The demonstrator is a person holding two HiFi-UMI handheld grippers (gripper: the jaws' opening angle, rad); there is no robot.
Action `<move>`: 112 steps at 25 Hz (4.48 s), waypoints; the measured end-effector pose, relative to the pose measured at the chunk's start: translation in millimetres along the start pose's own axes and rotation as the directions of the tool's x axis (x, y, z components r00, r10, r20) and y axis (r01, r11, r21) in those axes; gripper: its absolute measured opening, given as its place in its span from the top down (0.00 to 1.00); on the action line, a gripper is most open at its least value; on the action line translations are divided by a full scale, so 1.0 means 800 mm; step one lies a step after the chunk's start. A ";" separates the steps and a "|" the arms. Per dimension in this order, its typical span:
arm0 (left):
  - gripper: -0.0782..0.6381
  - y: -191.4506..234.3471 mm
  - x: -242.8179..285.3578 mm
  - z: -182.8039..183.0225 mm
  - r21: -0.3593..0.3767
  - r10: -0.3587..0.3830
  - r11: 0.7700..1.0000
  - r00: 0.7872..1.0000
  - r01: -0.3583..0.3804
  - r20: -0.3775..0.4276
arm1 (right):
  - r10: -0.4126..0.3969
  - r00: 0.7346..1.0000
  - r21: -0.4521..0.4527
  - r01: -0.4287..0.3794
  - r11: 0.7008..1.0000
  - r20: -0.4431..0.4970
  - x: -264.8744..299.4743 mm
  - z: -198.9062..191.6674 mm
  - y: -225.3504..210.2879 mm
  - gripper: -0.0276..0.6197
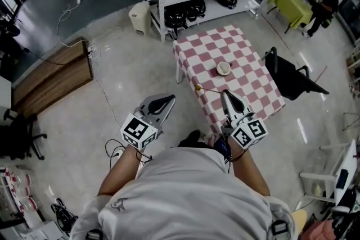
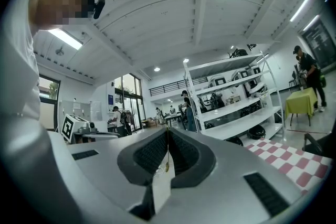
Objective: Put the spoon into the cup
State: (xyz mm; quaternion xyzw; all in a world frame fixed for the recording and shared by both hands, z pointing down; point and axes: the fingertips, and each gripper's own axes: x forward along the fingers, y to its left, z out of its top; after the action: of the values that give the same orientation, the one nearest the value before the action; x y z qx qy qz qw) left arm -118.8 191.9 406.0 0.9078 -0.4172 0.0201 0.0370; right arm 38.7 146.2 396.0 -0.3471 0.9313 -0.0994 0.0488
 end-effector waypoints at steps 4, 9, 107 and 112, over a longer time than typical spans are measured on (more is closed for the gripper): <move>0.87 0.019 0.034 0.001 -0.006 -0.001 1.000 1.000 0.001 0.001 | -0.008 1.000 0.003 0.008 1.000 -0.007 0.014 0.000 -0.034 0.91; 0.87 0.040 0.093 0.005 -0.018 -0.010 1.000 1.000 0.010 0.003 | -0.015 1.000 0.008 0.015 1.000 -0.005 0.032 0.011 -0.082 0.91; 0.87 0.127 0.546 -0.106 -0.139 -0.683 0.726 0.683 0.673 -0.259 | -0.627 0.778 0.190 0.622 0.759 -0.041 0.081 -0.065 -0.409 0.91; 0.87 0.122 0.559 -0.134 -0.162 -0.677 0.731 0.676 0.662 -0.291 | -0.619 0.782 0.233 0.617 0.752 -0.072 0.078 -0.094 -0.430 0.91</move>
State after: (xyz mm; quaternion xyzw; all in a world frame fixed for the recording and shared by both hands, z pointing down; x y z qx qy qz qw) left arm 97.8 -200.8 547.8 0.9793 -0.0439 0.1480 0.1308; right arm 198.7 -137.7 543.2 -0.6269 0.7444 -0.2218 0.0598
